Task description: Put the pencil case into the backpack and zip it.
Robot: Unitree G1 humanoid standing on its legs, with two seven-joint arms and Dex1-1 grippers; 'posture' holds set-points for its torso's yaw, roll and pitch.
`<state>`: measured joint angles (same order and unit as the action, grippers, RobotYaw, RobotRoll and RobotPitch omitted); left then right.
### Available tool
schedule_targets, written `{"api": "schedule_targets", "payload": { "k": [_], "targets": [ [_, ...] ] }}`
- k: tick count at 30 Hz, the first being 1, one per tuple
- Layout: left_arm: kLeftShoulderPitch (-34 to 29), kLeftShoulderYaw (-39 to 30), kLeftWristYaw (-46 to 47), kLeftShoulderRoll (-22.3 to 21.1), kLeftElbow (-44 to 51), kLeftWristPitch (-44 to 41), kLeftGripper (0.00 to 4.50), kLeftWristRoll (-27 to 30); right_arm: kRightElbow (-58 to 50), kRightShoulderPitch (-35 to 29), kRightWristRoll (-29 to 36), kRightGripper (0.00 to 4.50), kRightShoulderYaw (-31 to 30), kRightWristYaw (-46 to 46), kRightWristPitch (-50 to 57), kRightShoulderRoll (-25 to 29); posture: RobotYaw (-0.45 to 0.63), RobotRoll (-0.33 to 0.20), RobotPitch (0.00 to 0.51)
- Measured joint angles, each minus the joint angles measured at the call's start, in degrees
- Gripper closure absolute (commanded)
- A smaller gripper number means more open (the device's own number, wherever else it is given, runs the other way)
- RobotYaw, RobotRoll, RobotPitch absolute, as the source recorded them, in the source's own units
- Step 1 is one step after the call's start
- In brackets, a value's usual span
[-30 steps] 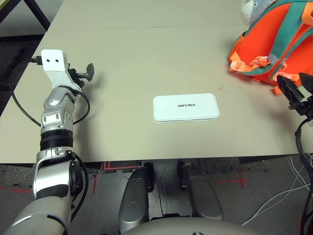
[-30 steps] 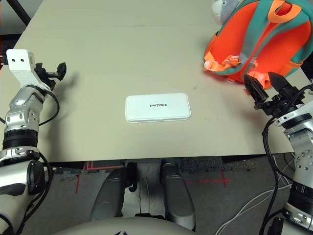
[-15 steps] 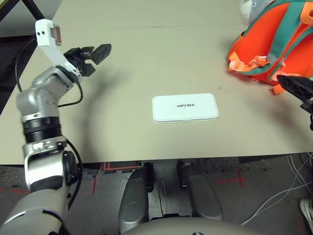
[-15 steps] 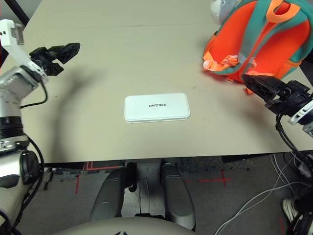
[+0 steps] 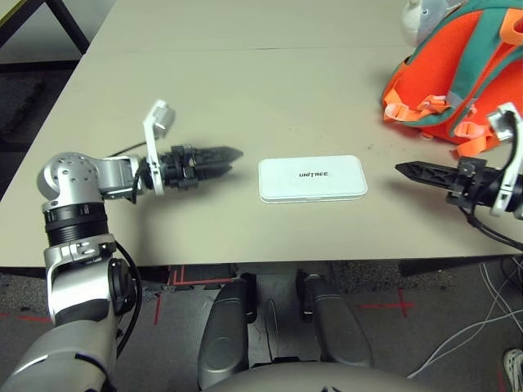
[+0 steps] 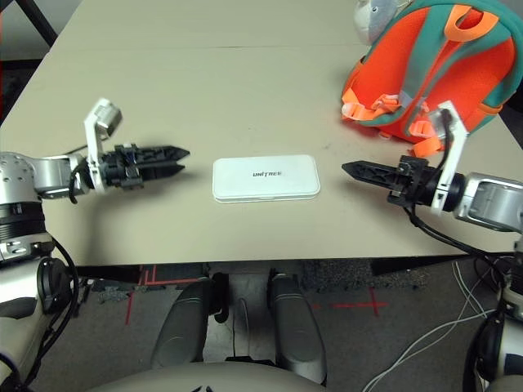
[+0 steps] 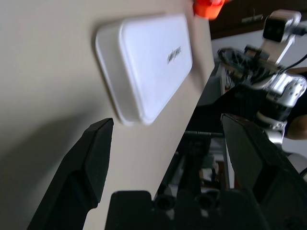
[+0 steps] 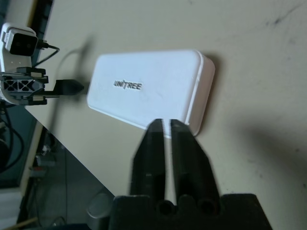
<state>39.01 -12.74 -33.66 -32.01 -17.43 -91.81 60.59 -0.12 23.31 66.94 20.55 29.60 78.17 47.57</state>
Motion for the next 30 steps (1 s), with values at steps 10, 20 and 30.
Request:
{"api": "schedule_targets", "payload": {
  "k": [10, 20, 30],
  "targets": [
    [0.6, 1.6, -0.4, 2.6, -3.6, 0.1, 0.00, -3.1, -2.0, 0.9, -1.6, 4.48, -2.1, 0.0, 2.0, -2.4, 0.02, 0.000, 0.246],
    [1.7, 0.8, -1.9, 4.1, -5.6, 2.0, 0.00, -6.7, -2.8, 1.0, -2.7, 4.48, -4.1, 0.2, 2.1, -4.3, 0.02, 0.000, 0.267],
    [5.2, 1.8, -5.4, 3.4, -9.1, 7.8, 0.00, -11.7, -2.8, 3.3, -6.1, 4.48, -5.0, 0.6, 1.5, -5.6, 0.01, 0.000, 0.288]
  ]
}}
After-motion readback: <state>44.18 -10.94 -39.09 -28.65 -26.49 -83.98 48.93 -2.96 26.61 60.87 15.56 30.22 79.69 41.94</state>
